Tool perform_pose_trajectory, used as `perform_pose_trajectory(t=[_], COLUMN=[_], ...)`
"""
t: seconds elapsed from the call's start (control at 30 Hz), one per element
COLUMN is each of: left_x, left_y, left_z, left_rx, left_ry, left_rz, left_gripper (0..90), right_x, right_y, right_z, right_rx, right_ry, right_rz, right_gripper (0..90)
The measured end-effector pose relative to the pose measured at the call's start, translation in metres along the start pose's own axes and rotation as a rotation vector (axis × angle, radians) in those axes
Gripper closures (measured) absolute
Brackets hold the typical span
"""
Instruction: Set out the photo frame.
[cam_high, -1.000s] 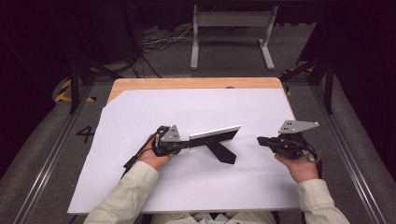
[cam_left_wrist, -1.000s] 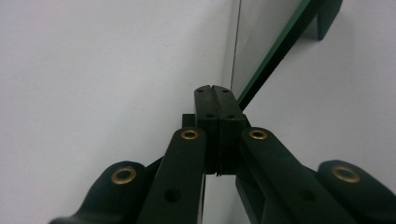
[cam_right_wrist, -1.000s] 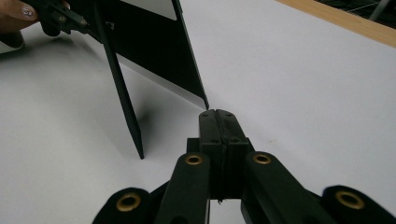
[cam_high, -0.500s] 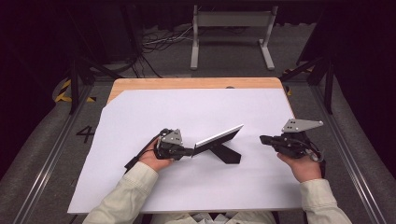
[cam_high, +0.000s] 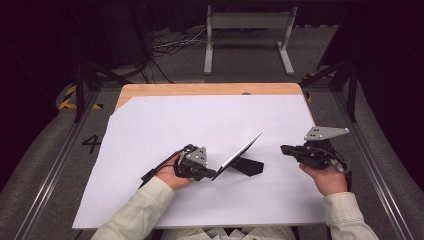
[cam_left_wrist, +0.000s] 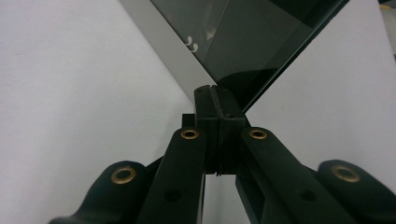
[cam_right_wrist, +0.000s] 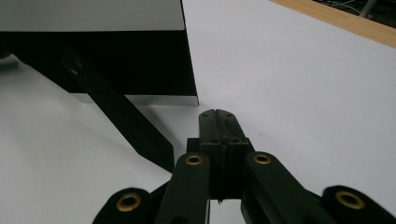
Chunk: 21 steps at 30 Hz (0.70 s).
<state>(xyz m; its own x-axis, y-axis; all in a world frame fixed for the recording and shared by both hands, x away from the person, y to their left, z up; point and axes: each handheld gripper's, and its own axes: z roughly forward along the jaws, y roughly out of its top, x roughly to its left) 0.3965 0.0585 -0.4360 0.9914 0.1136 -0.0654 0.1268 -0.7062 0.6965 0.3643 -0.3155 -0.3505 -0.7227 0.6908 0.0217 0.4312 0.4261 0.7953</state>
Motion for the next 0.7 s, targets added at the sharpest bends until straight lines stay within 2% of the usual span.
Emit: perform_pose_trajectory(t=[0.3, 0.43, 0.47, 0.7], left_x=[-0.009, -0.013, -0.016, -0.025], left_y=[0.006, 0.009, 0.010, 0.015], left_z=[0.005, 0.009, 0.012, 0.022], left_rx=[0.019, 0.034, 0.051, 0.069], left_ry=[-0.038, -0.056, -0.067, -0.097], left_rz=[0.023, 0.045, 0.059, 0.090], left_gripper=[90.0, 90.0, 90.0, 90.0], right_x=[-0.001, -0.001, -0.001, -0.001], right_y=[0.000, 0.000, 0.000, 0.001], right_z=[-0.003, -0.003, -0.004, -0.007], right_rx=[0.000, -0.001, 0.003, 0.002], right_ry=[-0.003, -0.003, -0.004, -0.008], right_rz=[0.006, 0.006, 0.010, 0.018], right_gripper=[89.8, 89.8, 89.8, 89.8])
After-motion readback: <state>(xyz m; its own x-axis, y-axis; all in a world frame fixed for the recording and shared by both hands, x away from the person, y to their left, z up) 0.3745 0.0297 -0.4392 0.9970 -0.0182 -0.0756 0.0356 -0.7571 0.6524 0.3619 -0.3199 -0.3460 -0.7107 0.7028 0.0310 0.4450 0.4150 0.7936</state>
